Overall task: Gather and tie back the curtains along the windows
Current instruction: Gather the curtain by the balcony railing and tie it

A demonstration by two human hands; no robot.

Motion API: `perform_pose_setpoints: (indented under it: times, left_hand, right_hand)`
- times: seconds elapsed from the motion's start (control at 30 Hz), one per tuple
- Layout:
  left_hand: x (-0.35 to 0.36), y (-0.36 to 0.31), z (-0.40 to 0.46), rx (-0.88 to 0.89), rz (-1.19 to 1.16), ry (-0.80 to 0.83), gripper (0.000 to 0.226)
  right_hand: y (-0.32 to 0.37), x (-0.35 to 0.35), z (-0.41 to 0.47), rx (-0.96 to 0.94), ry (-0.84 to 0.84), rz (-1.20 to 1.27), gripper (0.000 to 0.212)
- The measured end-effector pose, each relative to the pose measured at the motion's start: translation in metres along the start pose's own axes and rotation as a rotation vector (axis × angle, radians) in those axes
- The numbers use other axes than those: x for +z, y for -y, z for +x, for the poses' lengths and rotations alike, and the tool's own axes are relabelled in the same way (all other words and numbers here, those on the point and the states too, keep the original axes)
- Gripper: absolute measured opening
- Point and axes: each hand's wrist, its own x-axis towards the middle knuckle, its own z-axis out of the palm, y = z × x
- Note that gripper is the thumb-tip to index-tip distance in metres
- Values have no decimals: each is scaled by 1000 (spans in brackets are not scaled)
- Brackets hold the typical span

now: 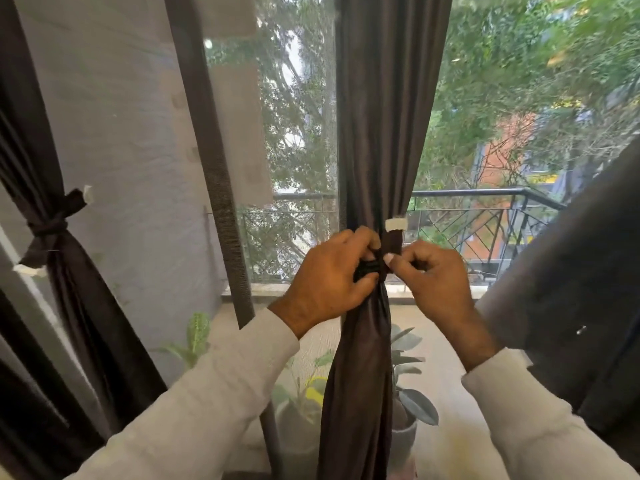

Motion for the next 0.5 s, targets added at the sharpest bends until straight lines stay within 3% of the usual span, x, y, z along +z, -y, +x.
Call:
perform_pose_setpoints:
  times: [0.17,0.37,0.5]
  left_hand:
    - [5,-3,-7,112,235,-80,66]
    - [3,12,-2,226,229,-88,36]
    - [0,11,4,303,257,-46,24]
  right_hand:
    - [5,-1,12,115,97,37,29]
    - [4,-16,16,-86,270,-39,14]
    - [5,-22,16,-102,255,-10,9]
